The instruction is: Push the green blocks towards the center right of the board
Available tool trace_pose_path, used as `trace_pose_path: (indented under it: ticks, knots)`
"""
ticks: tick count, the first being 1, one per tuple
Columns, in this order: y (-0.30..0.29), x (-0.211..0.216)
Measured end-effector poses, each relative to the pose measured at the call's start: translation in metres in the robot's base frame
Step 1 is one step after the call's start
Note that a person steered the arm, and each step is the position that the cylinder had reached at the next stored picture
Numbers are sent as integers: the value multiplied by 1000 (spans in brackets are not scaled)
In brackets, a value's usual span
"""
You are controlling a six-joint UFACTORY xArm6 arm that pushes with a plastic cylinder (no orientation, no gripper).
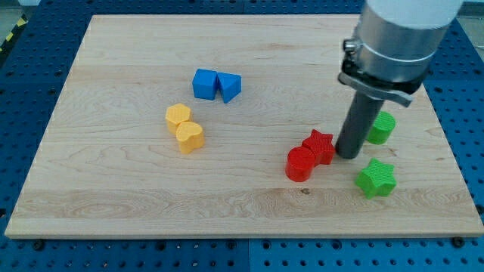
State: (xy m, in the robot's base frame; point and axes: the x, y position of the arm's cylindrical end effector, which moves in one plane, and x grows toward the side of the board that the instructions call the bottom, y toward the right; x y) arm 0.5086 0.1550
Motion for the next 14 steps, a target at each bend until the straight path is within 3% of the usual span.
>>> trace_pose_path:
  ticks: [2, 5, 7, 8, 9, 11, 14]
  knots:
    - [60, -5]
    - [74, 60]
    - [-1, 99]
    - [-54, 95]
    - [-56, 94]
    - [0, 57]
    - [6, 72]
